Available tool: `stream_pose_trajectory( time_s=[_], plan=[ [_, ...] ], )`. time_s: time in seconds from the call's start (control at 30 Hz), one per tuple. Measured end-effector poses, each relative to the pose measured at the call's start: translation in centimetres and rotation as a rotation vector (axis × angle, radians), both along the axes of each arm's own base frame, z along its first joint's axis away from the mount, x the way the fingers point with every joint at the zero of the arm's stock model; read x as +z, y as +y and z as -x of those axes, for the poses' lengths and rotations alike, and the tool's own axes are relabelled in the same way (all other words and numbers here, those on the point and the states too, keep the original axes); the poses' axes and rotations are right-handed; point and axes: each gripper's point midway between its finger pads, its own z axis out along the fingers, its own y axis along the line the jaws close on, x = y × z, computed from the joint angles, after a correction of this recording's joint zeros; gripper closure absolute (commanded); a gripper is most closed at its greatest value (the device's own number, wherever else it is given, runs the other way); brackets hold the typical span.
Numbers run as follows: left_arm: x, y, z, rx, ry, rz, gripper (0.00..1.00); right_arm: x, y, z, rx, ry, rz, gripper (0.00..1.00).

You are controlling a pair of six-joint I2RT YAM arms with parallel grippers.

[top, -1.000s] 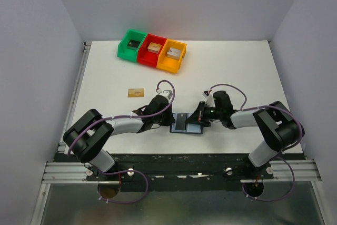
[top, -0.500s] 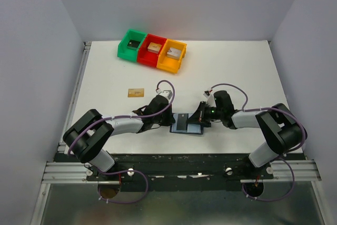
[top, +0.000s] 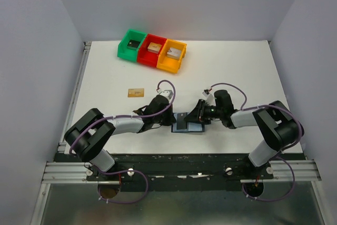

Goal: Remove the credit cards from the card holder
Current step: Remove the credit card from the card holder.

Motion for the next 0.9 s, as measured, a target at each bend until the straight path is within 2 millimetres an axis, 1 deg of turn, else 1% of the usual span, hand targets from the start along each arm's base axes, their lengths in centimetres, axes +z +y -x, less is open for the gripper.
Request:
stream_pose_trajectory(
  time_s=[0.37, 0.9],
  plan=[
    [0.0, -0.7, 0.0, -0.023, -0.003, 0.028, 1.00, -0.6, 0.3, -0.1, 0.008, 0.028, -0.013, 0.62],
    [0.1, -1.2, 0.1, -0.058, -0.012, 0.041, 1.00, -1.0, 1.0, -0.4, 0.048, 0.070, -0.029, 0.62]
  ],
)
